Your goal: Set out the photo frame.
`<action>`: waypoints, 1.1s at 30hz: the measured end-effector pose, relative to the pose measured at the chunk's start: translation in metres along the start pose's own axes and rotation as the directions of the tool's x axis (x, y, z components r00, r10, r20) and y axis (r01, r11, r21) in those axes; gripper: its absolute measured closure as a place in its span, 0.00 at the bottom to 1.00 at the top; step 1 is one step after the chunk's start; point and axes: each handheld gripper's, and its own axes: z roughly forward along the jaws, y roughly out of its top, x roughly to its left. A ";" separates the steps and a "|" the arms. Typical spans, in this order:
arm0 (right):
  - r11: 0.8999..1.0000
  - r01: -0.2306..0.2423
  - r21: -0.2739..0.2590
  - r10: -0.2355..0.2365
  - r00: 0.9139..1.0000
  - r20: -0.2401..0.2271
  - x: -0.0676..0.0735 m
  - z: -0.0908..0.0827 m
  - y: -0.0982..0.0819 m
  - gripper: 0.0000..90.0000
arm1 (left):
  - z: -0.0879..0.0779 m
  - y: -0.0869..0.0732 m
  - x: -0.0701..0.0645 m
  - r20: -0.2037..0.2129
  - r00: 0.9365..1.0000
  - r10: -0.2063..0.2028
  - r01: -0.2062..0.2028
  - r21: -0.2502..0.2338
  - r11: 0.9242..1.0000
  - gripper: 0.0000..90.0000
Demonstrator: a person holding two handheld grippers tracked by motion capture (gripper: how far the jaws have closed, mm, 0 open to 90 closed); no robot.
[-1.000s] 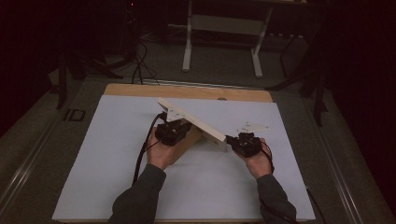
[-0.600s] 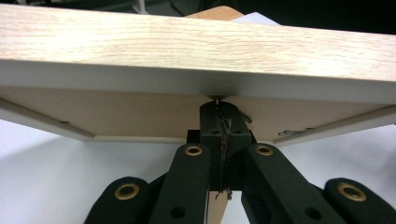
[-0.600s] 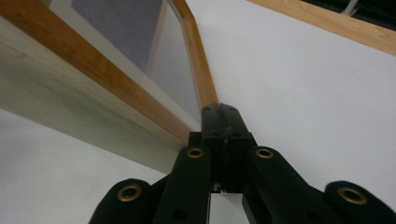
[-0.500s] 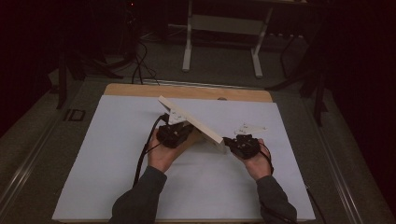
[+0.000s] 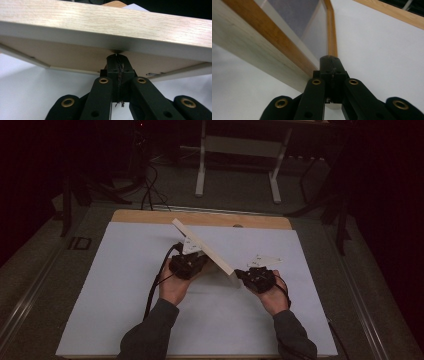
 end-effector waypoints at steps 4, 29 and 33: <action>1.000 0.030 0.010 -0.030 1.000 -0.007 0.007 0.000 0.001 1.00 | 0.000 -0.001 0.002 0.008 1.000 -0.002 0.002 0.004 1.000 1.00; 0.996 0.090 -0.003 -0.090 0.994 -0.054 0.030 0.000 0.004 1.00 | 0.002 -0.005 -0.007 0.036 0.999 0.035 -0.036 0.012 0.999 1.00; 0.996 0.095 -0.005 -0.095 0.994 -0.055 0.031 -0.001 0.004 1.00 | 0.003 -0.005 -0.007 0.040 0.998 0.039 -0.040 0.012 0.999 1.00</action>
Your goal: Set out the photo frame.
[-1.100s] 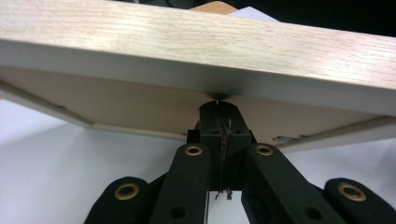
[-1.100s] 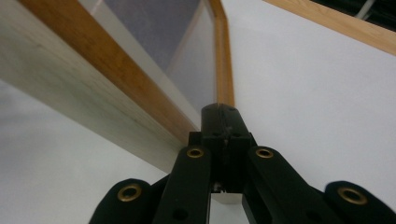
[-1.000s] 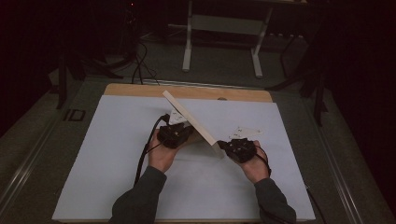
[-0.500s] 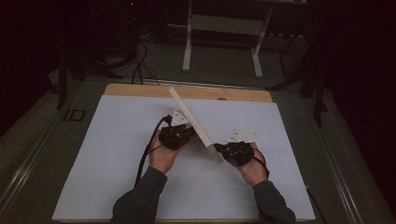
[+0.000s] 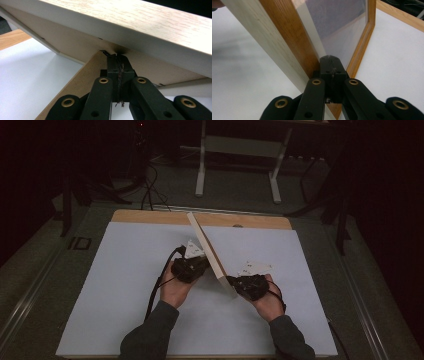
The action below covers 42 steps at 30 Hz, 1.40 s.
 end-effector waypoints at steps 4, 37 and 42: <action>1.000 0.003 -0.003 -0.003 1.000 0.000 0.001 0.000 0.000 1.00 | 0.002 0.001 0.003 0.029 1.000 -0.009 0.009 -0.004 1.000 1.00; 1.000 0.009 -0.022 -0.010 0.999 -0.040 0.014 0.006 0.009 1.00 | 0.004 -0.010 0.007 0.065 0.998 -0.005 0.004 0.007 1.000 1.00; 0.999 0.021 -0.027 -0.022 0.998 -0.054 0.018 0.011 0.013 1.00 | 0.005 -0.011 0.014 0.099 0.995 -0.020 0.021 -0.008 1.000 1.00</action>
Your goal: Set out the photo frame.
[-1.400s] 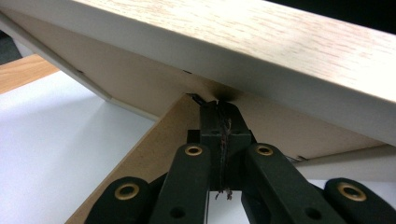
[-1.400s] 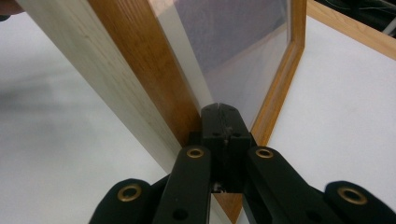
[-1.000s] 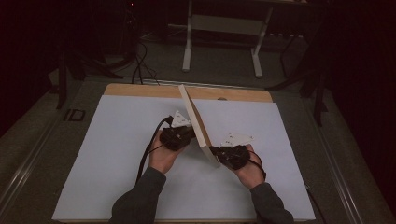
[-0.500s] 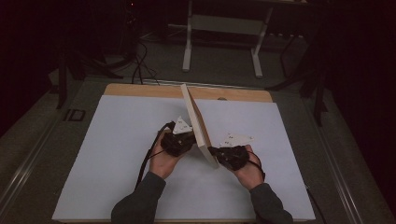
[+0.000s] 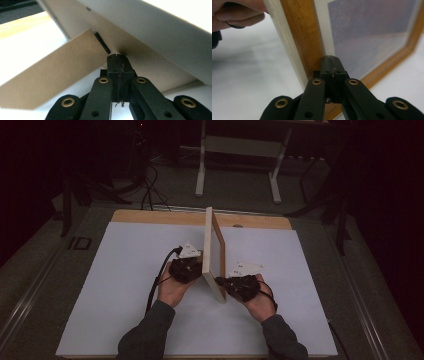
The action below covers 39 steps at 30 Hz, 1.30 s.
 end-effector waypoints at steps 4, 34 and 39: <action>1.000 0.007 -0.003 -0.007 1.000 -0.011 0.004 0.005 0.004 1.00 | -0.001 -0.001 0.004 0.031 0.999 -0.019 0.020 -0.019 1.000 1.00; 1.000 -0.016 0.009 0.016 1.000 0.008 -0.002 0.003 -0.004 0.83 | -0.030 -0.006 0.015 -0.001 1.000 -0.019 0.019 -0.040 0.999 0.72; 1.000 -0.024 0.011 0.024 1.000 0.015 -0.005 0.001 -0.008 0.78 | -0.038 -0.006 0.014 0.007 1.000 -0.003 0.004 -0.049 0.999 0.68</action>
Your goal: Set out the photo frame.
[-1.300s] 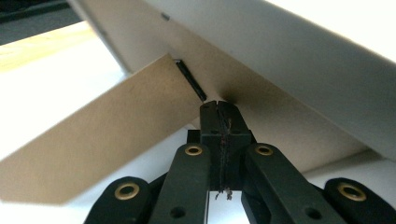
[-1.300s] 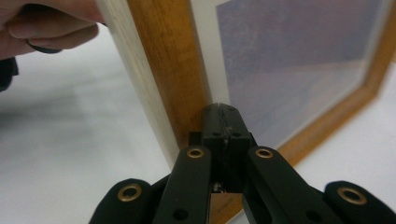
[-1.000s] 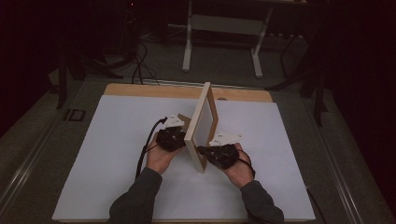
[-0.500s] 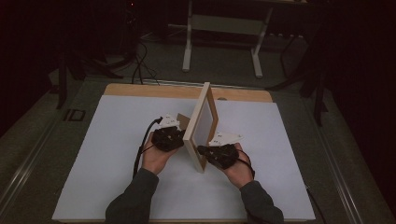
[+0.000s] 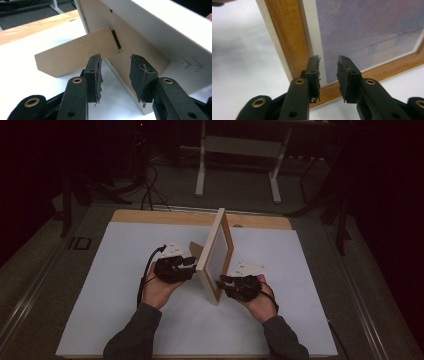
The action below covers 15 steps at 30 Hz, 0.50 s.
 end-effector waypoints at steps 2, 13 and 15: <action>1.000 -0.002 0.004 0.002 1.000 0.000 -0.001 -0.001 -0.001 0.76 | -0.004 0.000 0.000 0.010 1.000 -0.001 0.001 -0.002 1.000 0.66; 1.000 -0.009 0.015 0.009 1.000 0.004 -0.003 -0.002 -0.006 0.71 | -0.017 -0.004 0.005 0.084 0.996 0.028 -0.030 0.018 0.999 0.48; 1.000 -0.009 0.017 0.009 1.000 0.004 -0.003 -0.002 -0.006 0.70 | -0.020 -0.005 0.006 0.099 0.995 0.031 -0.032 0.017 0.999 0.46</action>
